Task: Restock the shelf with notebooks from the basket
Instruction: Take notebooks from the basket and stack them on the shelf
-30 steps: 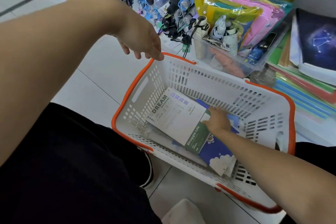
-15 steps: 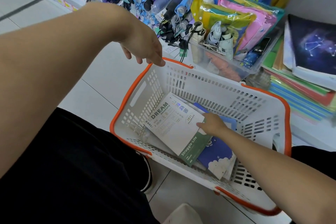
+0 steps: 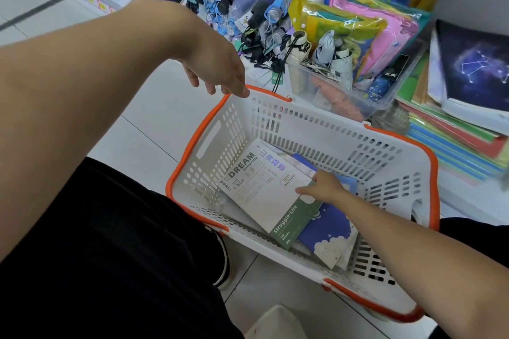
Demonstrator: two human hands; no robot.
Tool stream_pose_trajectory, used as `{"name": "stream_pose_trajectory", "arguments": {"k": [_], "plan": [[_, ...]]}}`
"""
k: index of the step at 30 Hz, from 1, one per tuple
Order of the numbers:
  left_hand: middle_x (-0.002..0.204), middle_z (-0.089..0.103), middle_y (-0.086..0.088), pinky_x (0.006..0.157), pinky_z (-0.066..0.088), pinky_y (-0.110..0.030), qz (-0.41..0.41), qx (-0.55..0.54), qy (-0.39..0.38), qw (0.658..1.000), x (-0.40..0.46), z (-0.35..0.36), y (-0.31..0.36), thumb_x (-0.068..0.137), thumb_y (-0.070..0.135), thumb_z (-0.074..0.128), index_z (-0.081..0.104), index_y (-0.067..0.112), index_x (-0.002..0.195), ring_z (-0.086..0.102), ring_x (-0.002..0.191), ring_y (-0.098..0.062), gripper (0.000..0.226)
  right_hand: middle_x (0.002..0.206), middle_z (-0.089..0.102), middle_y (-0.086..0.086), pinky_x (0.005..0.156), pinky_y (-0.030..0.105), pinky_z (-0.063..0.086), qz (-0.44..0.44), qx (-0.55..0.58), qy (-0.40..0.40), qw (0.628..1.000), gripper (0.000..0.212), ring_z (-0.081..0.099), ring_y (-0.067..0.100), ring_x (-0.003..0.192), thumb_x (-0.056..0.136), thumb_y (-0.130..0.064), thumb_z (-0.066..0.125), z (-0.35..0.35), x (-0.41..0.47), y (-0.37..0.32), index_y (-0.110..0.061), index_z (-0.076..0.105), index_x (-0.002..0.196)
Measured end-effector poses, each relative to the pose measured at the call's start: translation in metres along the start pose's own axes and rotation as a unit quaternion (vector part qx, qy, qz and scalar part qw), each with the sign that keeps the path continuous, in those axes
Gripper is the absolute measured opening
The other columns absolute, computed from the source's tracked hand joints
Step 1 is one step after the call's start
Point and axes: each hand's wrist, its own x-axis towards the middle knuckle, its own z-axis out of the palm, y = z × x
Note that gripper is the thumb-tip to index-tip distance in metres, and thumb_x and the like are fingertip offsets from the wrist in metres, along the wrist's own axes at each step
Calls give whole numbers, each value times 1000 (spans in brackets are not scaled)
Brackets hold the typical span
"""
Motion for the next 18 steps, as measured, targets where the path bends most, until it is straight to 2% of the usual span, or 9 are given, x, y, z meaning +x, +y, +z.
{"name": "stream_pose_trajectory", "arguments": {"k": [1, 3, 5, 6, 8, 10, 12, 15, 18], "plan": [[97, 63, -5, 58, 43, -19, -1, -2, 2, 1000, 3, 0, -1, 91, 33, 63, 65, 7, 123, 58, 86, -20, 41, 74, 50, -1, 61, 30, 40, 0, -15, 6, 1000, 45, 50, 17, 72, 74, -50, 83, 0, 0, -2, -20, 50, 73], [94, 64, -4, 58, 44, -18, -1, -4, 4, 1000, 8, 0, -4, 91, 34, 64, 66, 8, 122, 58, 84, -20, 41, 65, 38, -3, 54, 28, 29, 12, 3, 10, 1000, 56, 34, 13, 61, 76, -52, 80, -4, -1, -9, -20, 36, 64], [91, 64, -2, 57, 44, -19, 4, 3, 1, 1000, 12, -1, -5, 90, 35, 65, 67, 9, 121, 59, 81, -19, 40, 65, 40, -2, 49, 27, 27, 25, 53, 1, 998, 54, 37, 12, 56, 79, -47, 80, -10, -1, -14, -22, 34, 65], [90, 65, -2, 55, 45, -19, 4, 10, -2, 1000, 13, -1, -6, 90, 36, 65, 67, 10, 120, 60, 77, -18, 40, 69, 49, -1, 50, 27, 33, 24, 66, -14, 997, 45, 46, 13, 57, 81, -43, 80, -14, -3, -18, -21, 42, 69], [86, 66, 1, 50, 45, -18, 1, 22, -4, 1000, 16, -3, -9, 89, 38, 66, 68, 11, 118, 60, 68, -12, 40, 91, 71, 2, 59, 28, 49, -4, 55, -96, 994, 21, 67, 17, 75, 89, -31, 74, -24, -9, -27, -14, 65, 97], [84, 66, 3, 44, 46, -15, 2, 29, -7, 1000, 20, -6, -12, 89, 39, 66, 68, 13, 117, 59, 65, -7, 39, 113, 73, 1, 79, 29, 55, -64, 52, -142, 986, 24, 71, 17, 95, 95, -21, 67, -44, -13, -39, -15, 67, 119], [95, 69, 1, 47, 50, -16, -2, 35, -22, 999, 24, -8, -14, 90, 42, 64, 66, 15, 120, 62, 70, -7, 41, 121, 72, -1, 88, 28, 55, -108, 105, -138, 979, 25, 70, 15, 103, 96, -17, 66, -73, -19, -53, -20, 67, 121], [116, 65, -3, 72, 57, -34, -65, 83, -90, 990, 22, -13, -18, 82, 67, 52, 58, 14, 128, 66, 91, -21, 70, 119, 73, -3, 87, 29, 58, -145, 197, -148, 958, 22, 71, 14, 105, 94, -20, 67, -116, -32, -60, -23, 69, 116], [110, 68, -8, 76, 56, -37, -159, 117, -112, 974, 9, -23, -28, 44, 91, 42, 60, 8, 120, 68, 93, -30, 114, 114, 75, 6, 78, 29, 60, -138, 345, -167, 913, 28, 73, 21, 100, 86, -21, 66, -143, -46, -48, -15, 73, 112]]}}
